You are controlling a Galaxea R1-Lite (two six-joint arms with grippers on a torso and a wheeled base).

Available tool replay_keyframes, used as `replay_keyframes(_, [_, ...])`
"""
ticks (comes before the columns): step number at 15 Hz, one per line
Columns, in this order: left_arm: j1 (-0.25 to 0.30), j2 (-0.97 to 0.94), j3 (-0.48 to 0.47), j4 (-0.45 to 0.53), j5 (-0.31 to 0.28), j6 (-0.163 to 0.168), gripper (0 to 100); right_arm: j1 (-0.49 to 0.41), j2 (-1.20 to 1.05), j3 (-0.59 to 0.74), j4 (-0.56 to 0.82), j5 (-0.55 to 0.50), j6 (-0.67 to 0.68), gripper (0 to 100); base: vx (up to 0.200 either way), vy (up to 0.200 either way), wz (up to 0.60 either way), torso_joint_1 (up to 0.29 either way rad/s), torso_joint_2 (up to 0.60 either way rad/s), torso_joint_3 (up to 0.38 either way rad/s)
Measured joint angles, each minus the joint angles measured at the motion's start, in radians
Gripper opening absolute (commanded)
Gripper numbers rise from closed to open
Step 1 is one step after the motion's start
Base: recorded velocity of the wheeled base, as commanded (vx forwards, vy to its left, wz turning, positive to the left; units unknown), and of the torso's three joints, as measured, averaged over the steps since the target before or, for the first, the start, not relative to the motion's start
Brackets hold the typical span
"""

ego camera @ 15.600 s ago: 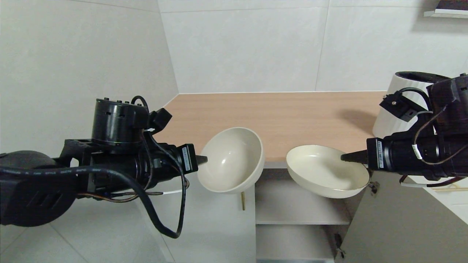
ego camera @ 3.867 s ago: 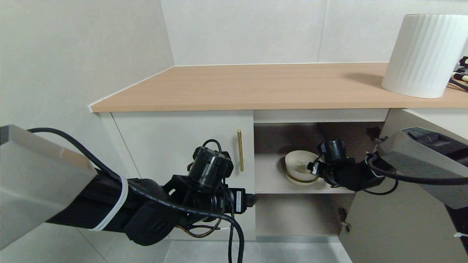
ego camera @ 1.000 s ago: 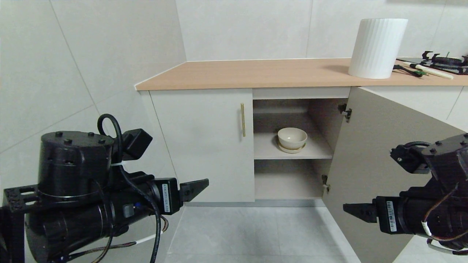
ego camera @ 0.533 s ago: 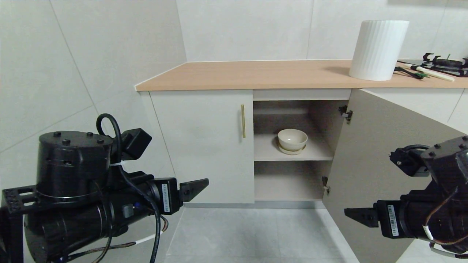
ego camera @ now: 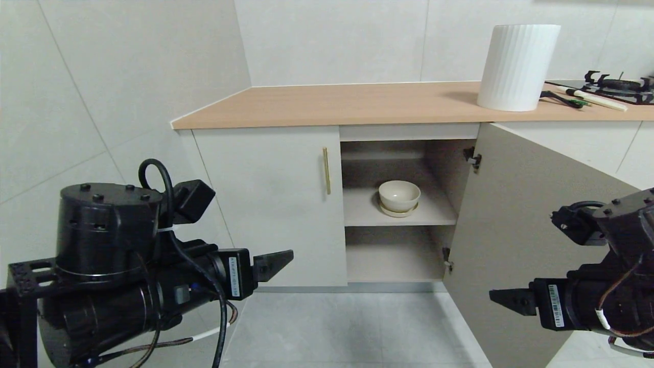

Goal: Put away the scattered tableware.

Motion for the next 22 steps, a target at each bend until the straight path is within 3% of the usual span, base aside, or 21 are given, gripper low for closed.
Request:
replay_keyframes(6, [0.002,0.001,-0.004,0.001,0.003,0.000,100,-0.008,-0.003,-0.001,0.022,0.001,-0.030,100,0.000,-0.200,0.00,0.005,0.00,0.002])
replay_keyframes(9, [0.002,0.001,-0.001,0.001,0.002,0.000,100,-0.028,-0.029,-0.013,0.153,0.003,-0.092,100,0.000,-0.200,0.00,0.002,0.00,0.002])
replay_keyframes(14, [0.001,0.004,0.001,0.000,0.000,0.000,100,-0.116,-0.085,-0.056,0.365,0.003,-0.213,100,0.000,0.000,0.00,0.000,0.00,0.000])
replay_keyframes(18, [0.000,0.008,0.002,0.000,0.000,0.000,100,-0.307,-0.106,-0.099,0.413,-0.032,-0.303,100,0.000,0.000,0.00,0.000,0.00,0.000])
replay_keyframes(22, [0.000,0.009,0.002,0.000,0.000,0.000,100,-0.590,-0.076,-0.111,0.249,-0.050,-0.409,100,0.000,0.000,0.00,0.000,0.00,0.000])
